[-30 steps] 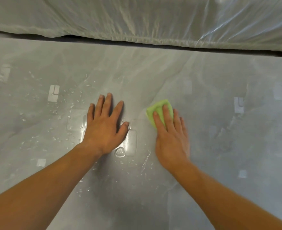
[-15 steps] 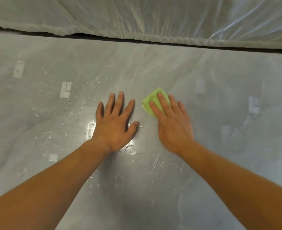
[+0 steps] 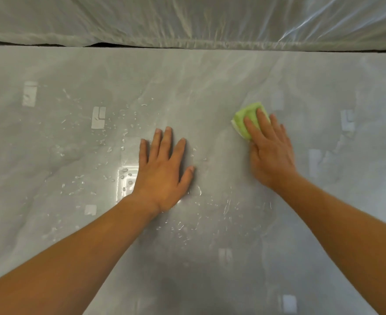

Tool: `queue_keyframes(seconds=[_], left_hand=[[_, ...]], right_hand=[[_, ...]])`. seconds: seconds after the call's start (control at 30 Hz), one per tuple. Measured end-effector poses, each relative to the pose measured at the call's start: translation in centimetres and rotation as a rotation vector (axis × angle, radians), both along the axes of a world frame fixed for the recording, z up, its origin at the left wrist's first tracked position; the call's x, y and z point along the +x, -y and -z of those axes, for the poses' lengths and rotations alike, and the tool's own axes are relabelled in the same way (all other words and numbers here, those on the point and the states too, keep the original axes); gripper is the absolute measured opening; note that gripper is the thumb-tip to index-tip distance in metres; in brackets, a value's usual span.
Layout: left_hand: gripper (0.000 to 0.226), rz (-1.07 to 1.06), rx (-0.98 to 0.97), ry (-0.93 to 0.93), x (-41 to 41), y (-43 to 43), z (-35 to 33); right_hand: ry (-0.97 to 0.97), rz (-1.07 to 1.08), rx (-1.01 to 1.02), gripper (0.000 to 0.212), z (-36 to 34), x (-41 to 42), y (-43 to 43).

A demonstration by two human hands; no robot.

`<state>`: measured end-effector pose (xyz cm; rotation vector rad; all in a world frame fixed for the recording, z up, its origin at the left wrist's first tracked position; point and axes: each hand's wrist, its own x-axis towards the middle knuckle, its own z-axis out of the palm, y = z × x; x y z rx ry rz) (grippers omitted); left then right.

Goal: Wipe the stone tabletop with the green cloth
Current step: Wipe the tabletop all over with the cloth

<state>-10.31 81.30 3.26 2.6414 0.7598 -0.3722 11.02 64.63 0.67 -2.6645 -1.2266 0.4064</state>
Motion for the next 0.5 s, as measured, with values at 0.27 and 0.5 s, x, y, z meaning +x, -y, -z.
queue_keyframes(seconds=[0.27, 0.5], left_hand=[[0.068, 0.023, -0.005, -0.014, -2.0, 1.6, -0.1], [0.070, 0.046, -0.012, -0.001, -2.7, 1.5, 0.2]], right_hand=[[-0.001, -0.205, 0.017, 0.063, 0.0, -7.2, 4.0], [0.002, 0.218, 0.002, 0.075, -0.6, -12.8, 3.1]])
